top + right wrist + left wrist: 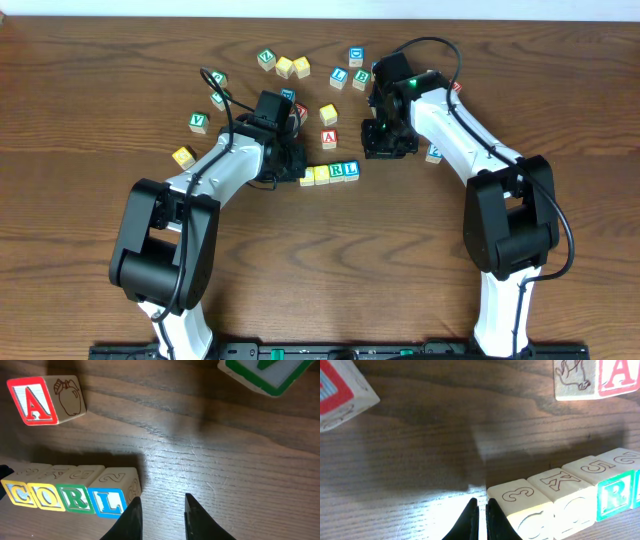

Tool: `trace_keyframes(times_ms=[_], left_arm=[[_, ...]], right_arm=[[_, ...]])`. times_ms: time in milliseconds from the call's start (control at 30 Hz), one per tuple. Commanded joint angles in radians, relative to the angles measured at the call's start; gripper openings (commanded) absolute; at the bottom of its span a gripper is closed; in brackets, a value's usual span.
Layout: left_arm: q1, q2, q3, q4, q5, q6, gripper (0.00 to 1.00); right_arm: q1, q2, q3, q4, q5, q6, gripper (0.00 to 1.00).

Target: Spell out CORL

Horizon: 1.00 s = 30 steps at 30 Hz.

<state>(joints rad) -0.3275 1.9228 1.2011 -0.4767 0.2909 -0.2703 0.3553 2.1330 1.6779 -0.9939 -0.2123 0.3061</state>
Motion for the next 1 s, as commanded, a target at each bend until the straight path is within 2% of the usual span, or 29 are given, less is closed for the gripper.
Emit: trace_keyframes(times_ms=[0,633,967], left_arm=[[0.000,0.002,-0.006,0.011,0.015,0.016,0.08],[0.000,0.018,-0.006,0.027,0.016,0.014,0.07],[0.000,0.018,-0.006,0.032,0.015,0.000,0.07]], right_arm=[[-0.010,0.007,-0.015,0.009,0.016,0.016,0.23],[0.024,0.007,-0.124,0.090,0.003,0.057,0.22],[0.049,0.007,-0.127,0.109,-0.008,0.056,0.21]])
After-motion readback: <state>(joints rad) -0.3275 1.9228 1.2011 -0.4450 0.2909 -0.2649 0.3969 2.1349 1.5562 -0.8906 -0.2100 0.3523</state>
